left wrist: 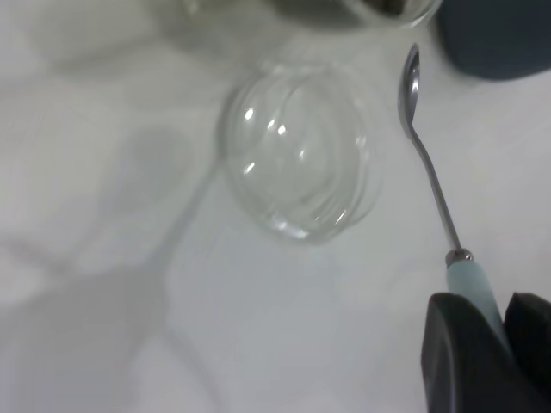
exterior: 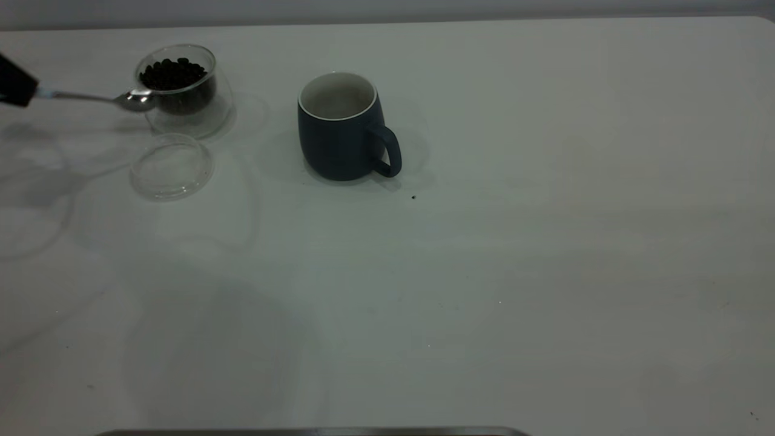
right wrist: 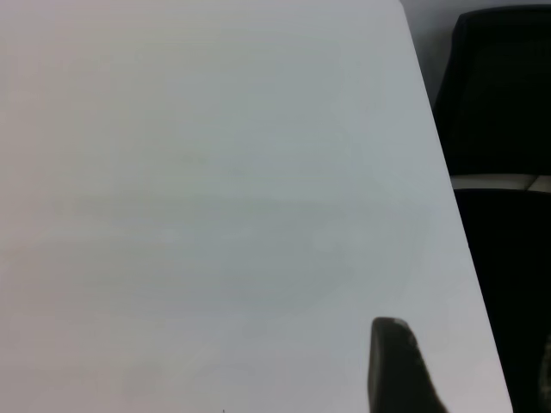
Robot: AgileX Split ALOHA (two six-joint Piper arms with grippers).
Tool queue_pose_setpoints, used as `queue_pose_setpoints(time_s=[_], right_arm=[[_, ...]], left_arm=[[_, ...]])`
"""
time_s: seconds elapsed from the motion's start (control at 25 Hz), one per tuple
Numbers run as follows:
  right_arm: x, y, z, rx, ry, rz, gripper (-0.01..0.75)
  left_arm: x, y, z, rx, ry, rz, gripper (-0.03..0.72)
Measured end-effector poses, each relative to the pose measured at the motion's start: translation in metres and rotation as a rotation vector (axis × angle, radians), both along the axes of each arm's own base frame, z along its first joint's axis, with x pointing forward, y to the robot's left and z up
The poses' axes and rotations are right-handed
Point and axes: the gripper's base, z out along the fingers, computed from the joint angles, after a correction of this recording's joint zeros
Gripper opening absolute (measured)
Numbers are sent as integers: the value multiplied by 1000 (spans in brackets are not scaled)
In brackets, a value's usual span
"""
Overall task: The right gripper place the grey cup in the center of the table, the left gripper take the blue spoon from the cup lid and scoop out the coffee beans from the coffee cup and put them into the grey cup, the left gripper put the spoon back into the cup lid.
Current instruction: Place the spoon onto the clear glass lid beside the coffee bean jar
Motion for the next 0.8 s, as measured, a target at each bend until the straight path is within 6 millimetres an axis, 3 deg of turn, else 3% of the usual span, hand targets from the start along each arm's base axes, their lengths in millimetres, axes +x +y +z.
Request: queue_pose_setpoints(time_s=[0.2, 0.44, 0.8], right_arm=[[0, 0, 0, 0, 0, 0, 364], [0, 0, 0, 0, 0, 0, 364], [0, 0, 0, 0, 0, 0, 364]], left_arm=[[-1, 1, -5, -8, 7, 2, 126], [-3, -5, -34, -39, 84, 6, 126], [-1, -7, -36, -86, 97, 60, 126]])
